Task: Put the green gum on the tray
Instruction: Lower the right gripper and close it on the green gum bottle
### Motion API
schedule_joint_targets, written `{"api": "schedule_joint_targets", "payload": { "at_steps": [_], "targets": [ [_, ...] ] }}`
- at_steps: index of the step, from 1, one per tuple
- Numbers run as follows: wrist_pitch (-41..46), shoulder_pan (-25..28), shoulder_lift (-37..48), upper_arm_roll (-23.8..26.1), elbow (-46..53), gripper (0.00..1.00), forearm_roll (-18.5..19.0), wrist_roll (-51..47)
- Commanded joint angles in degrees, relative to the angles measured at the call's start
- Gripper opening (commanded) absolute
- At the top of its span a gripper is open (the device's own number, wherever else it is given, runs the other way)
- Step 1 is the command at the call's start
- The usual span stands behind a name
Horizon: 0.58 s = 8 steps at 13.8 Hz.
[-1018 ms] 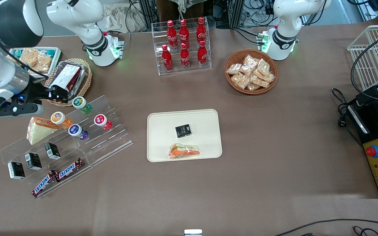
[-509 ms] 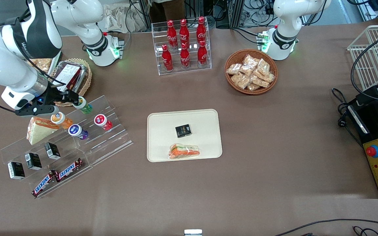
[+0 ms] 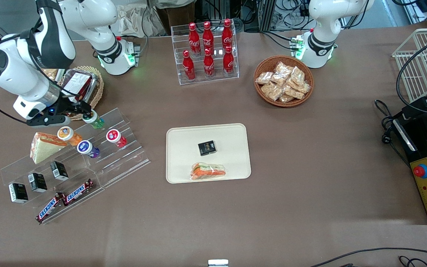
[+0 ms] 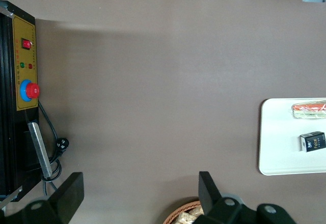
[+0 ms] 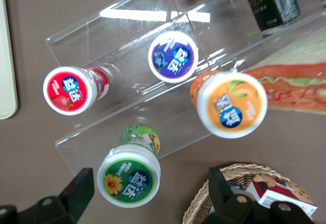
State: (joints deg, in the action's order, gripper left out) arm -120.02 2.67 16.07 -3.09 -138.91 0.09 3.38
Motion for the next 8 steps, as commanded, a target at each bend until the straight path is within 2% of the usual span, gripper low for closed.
{"api": "schedule_joint_targets", "payload": {
  "at_steps": [1,3,8],
  "targets": [
    [-3.55,0.23,2.48,-0.16,-4.16,1.0,-1.32,-0.21],
    [-5.57,0.32,2.3,-0.07,-5.57,1.0,-2.55,-0.3],
    [-9.35,1.11,0.99,0.1,-7.07,1.0,-2.55,-1.27]
  ]
}}
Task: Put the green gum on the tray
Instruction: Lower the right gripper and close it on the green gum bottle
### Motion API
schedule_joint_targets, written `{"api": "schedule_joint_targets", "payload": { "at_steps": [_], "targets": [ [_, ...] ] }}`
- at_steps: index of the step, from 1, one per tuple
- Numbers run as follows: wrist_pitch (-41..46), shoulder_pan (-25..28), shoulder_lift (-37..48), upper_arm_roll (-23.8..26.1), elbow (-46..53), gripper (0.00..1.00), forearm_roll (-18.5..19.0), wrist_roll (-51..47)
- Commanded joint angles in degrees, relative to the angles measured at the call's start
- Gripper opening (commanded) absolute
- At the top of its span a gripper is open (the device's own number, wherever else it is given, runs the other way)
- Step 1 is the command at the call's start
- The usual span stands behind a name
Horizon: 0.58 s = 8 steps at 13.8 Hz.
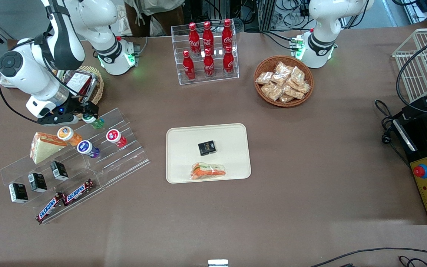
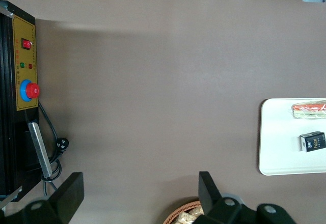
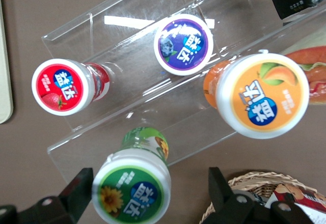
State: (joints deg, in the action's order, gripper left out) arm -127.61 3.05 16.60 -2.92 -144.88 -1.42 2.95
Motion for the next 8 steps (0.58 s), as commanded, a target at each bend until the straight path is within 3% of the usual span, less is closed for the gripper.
{"api": "schedule_joint_targets", "payload": {
  "at_steps": [1,2,3,4,6,8],
  "targets": [
    [-2.2,0.73,-0.16,-0.07,-1.02,0.98,-1.04,-0.93],
    [-2.38,0.73,-0.77,-0.07,-1.02,0.78,-1.04,-1.62],
    [-2.38,0.81,-1.13,0.19,-1.02,0.4,-1.04,-3.02],
    [-2.12,1.25,-1.13,0.28,-0.93,0.2,-1.04,-3.21],
    [-1.86,1.6,-0.95,0.28,-0.76,0.0,-1.04,-3.21],
    [-1.68,1.61,-1.13,0.37,-0.67,0.0,-1.04,-3.21]
  ]
}}
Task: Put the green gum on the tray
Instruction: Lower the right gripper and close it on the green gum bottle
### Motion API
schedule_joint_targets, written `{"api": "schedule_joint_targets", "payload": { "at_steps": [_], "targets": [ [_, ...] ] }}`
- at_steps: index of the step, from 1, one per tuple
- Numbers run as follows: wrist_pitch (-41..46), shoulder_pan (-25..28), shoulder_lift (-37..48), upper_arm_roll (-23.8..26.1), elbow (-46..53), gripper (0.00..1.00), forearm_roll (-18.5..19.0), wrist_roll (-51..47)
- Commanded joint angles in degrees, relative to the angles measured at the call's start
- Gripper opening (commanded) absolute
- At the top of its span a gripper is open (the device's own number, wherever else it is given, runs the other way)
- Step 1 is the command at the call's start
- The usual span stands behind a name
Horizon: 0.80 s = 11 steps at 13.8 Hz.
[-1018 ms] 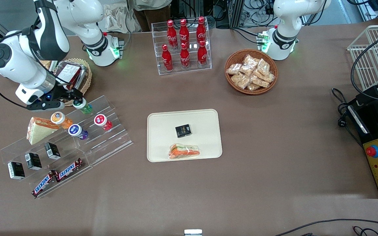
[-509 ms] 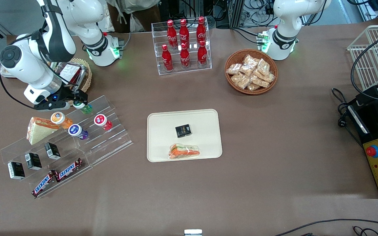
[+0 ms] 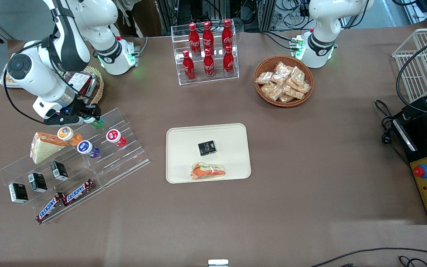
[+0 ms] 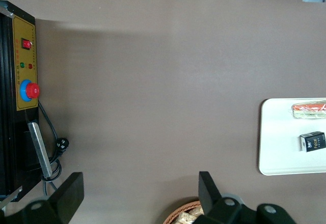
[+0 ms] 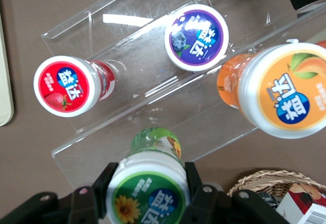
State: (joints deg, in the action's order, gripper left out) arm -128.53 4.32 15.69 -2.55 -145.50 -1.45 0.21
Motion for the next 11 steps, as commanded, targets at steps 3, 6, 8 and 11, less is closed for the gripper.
{"api": "schedule_joint_targets", "payload": {
  "at_steps": [3,6,8,11],
  "targets": [
    [0.37,0.16,-0.14,-0.08,1.87,0.0,-1.02,0.14],
    [12.12,0.25,-0.14,0.0,11.17,0.0,-1.19,-0.47],
    [21.08,0.34,-0.4,0.18,18.81,0.0,-2.68,-0.56],
    [32.17,2.0,-1.72,0.09,29.19,0.0,-3.13,-1.87]
  ]
}}
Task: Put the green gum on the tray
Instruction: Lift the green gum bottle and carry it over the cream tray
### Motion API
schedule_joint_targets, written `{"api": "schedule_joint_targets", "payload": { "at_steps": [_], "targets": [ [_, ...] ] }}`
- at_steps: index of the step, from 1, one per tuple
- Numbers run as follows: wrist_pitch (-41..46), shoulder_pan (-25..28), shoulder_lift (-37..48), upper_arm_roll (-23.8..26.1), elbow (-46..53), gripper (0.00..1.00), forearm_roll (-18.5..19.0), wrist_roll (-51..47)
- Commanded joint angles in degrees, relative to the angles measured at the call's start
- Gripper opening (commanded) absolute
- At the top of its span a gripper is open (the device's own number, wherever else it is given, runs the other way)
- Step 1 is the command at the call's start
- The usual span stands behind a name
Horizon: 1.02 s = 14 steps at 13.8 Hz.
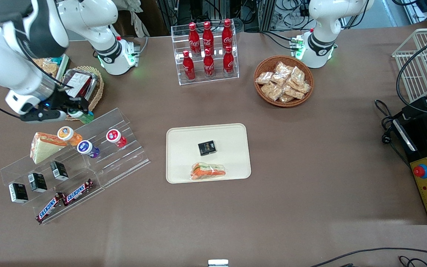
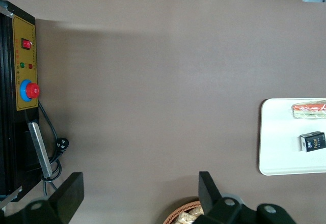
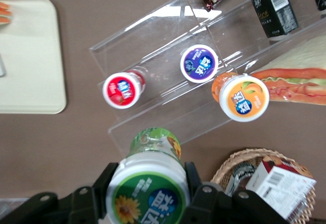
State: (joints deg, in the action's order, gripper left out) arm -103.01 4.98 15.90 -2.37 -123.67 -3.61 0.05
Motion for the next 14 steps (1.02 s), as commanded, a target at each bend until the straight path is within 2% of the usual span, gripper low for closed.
{"api": "schedule_joint_targets", "payload": {
  "at_steps": [1,4,8,10,14],
  "targets": [
    [8.86,2.83,-2.1,-0.1,9.92,0.0,-1.04,-3.98],
    [11.95,11.08,-3.24,-0.1,15.64,0.0,-1.13,-16.43],
    [10.91,22.24,-9.29,-0.1,20.74,0.0,-4.3,-36.83],
    [5.14,25.86,-13.33,-0.18,20.76,0.0,-7.18,-43.61],
    [-8.74,33.15,-22.13,-0.27,17.52,0.0,-7.2,-52.15]
  ]
}}
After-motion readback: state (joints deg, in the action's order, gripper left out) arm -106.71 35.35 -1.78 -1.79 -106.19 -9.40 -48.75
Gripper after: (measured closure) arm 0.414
